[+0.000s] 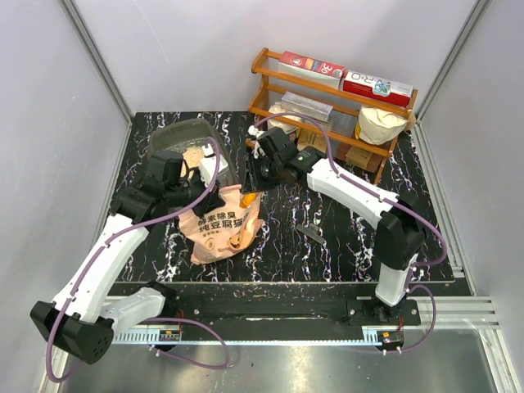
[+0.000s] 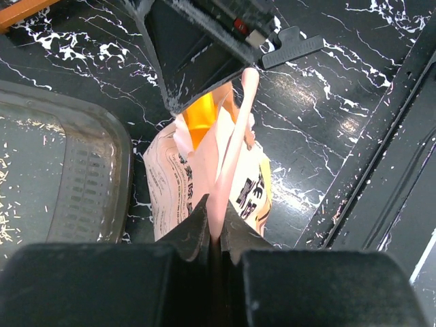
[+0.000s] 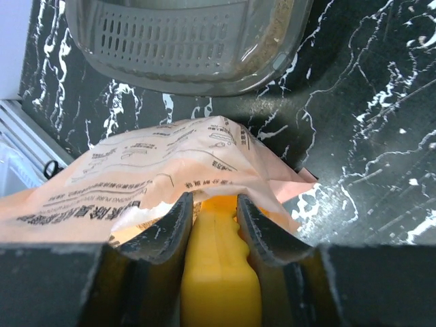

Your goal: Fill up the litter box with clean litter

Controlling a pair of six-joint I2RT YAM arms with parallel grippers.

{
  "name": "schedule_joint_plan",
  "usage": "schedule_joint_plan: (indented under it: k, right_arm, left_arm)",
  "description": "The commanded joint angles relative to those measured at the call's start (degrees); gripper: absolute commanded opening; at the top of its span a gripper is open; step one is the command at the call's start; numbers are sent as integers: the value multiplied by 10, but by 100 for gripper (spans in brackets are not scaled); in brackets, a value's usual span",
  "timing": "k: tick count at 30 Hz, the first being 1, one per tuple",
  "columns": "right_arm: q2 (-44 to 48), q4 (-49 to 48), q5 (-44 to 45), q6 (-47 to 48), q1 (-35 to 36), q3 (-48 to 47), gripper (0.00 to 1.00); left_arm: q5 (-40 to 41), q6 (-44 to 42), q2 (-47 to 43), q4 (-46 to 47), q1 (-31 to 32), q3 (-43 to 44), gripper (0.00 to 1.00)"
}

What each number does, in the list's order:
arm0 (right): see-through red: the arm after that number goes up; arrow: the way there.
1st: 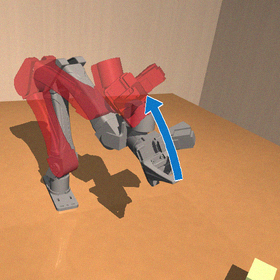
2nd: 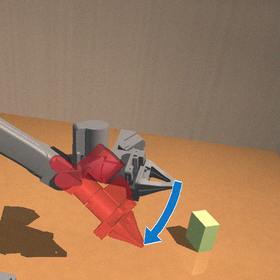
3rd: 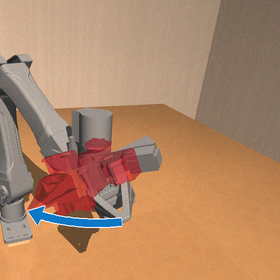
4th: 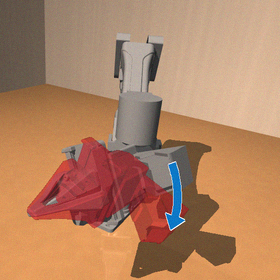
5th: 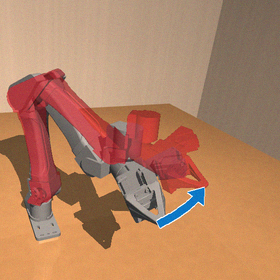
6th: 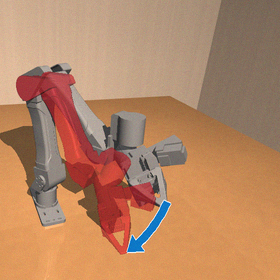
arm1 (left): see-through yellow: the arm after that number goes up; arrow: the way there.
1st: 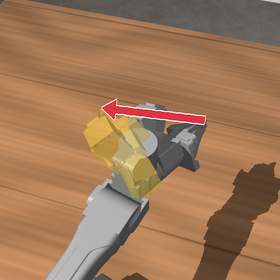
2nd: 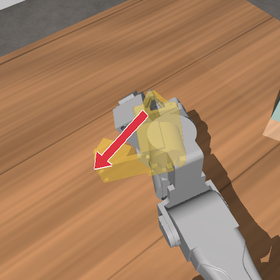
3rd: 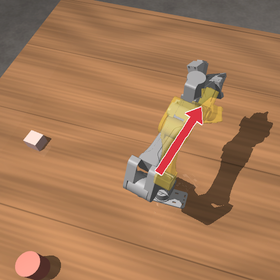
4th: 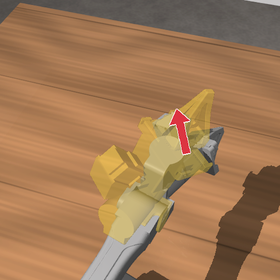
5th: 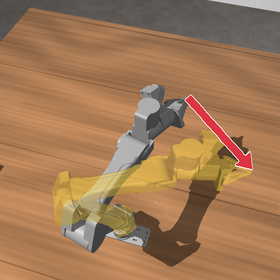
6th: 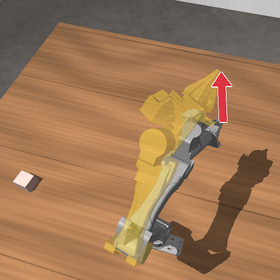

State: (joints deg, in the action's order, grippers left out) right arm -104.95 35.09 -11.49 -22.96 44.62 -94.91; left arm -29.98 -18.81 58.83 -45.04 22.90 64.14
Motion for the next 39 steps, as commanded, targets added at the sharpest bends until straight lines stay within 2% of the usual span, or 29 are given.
schedule_joint_plan:
  k: [1,3,8,14,18,25,35,36,39]
  right_arm:
    - [-33,-44,-36,-22,-5,77,0]
    - [-32,-90,-70,-49,-10,100,0]
    - [-32,-235,-232,-152,-56,140,0]
    - [-43,-311,-368,-209,-120,169,0]
    - [-53,-326,-436,-234,-159,169,0]
    - [-68,-328,-518,-266,-208,133,0]
    - [-65,-339,-543,-321,-238,100,0]
    - [-62,-346,-536,-335,-239,104,0]
    - [-54,-474,-515,-426,-243,149,0]
  left_arm:
    - [-64,25,2,109,6,46,0]
    - [-61,19,6,108,6,45,0]
    - [-54,8,6,96,6,43,0]
    - [-40,-19,3,65,6,41,0]
    - [-28,-57,4,36,6,48,0]
    - [-18,-131,-1,-15,6,63,0]
    - [18,-171,-12,-58,7,71,0]
    - [21,-175,-11,-62,6,77,0]
    - [21,-177,-5,-66,5,85,0]
